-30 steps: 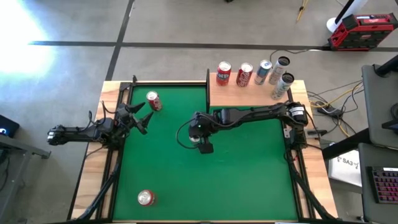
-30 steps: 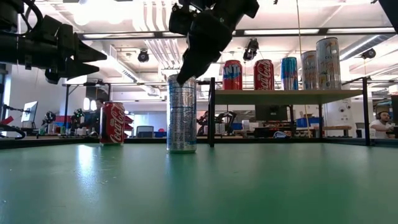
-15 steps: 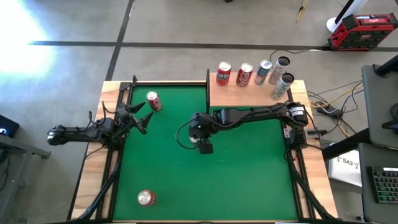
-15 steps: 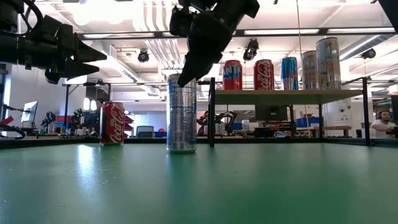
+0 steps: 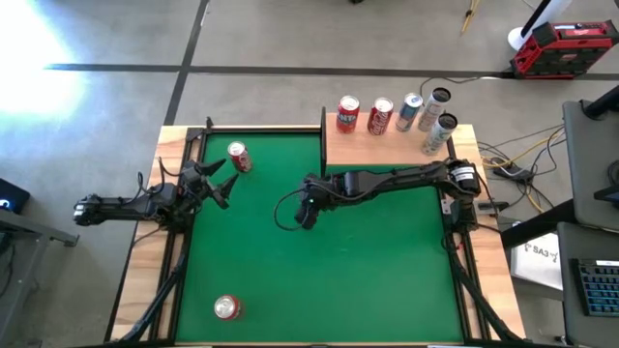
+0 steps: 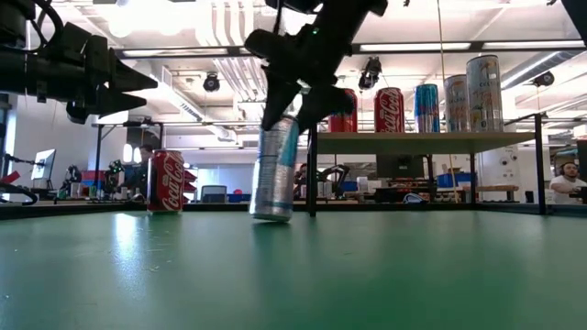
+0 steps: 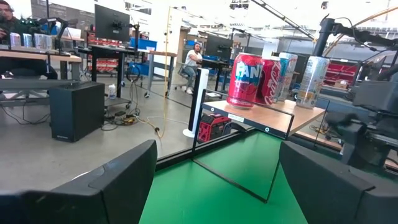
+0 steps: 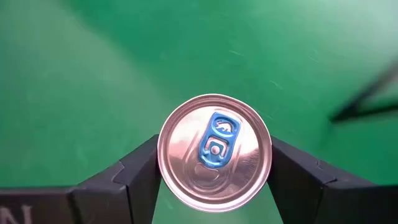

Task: Place canned beverage on shelf
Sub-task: Put the blue soda can on the shelf aligned with the other blue soda can

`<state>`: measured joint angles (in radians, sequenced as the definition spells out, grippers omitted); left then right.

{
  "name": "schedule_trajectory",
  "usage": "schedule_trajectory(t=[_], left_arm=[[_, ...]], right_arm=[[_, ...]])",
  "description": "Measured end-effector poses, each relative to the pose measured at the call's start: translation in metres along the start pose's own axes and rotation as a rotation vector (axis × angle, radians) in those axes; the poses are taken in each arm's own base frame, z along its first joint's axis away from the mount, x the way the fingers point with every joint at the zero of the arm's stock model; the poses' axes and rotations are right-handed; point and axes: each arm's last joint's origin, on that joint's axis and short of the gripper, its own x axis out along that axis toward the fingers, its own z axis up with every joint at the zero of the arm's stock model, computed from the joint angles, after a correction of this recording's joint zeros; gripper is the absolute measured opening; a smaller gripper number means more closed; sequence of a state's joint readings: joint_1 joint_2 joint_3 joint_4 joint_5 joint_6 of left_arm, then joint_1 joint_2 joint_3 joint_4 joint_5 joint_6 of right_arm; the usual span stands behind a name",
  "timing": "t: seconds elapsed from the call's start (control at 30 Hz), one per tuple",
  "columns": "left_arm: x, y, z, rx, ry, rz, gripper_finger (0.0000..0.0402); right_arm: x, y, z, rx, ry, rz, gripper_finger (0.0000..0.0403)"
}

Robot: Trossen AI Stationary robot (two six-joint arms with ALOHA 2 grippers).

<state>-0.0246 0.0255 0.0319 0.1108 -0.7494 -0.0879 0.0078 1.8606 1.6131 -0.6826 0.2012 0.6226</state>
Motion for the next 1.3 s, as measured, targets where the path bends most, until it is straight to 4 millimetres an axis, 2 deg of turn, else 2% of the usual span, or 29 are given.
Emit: schedule_trajectory(t=[0.17, 0.33, 0.43, 0.9, 1.3], left_arm=[[0.0, 0.0, 0.0, 0.001, 0.0, 0.0, 0.0324], [0.0, 0.0, 0.0, 0.001, 0.0, 0.0, 0.0324], [0.0, 0.0, 0.0, 0.0, 0.0, 0.0, 0.0324], [0.0, 0.0, 0.0, 0.001, 0.0, 0.0, 0.0324], [0.0, 0.0, 0.0, 0.0, 0.0, 0.0, 0.0324]], right_arm=[[-0.014, 0.012, -0.018, 0.108, -0.005, -0.146, 0.0251], [-0.043, 0.03, -0.027, 0.152, -0.036, -0.25, 0.0249], [-0.053, 0.034, -0.034, 0.214, -0.047, -0.328, 0.0246], [-0.061, 0.019, -0.054, 0.729, -0.068, -0.546, 0.0252], [-0.063, 0.014, -0.063, 0.911, -0.116, -0.631, 0.0253]])
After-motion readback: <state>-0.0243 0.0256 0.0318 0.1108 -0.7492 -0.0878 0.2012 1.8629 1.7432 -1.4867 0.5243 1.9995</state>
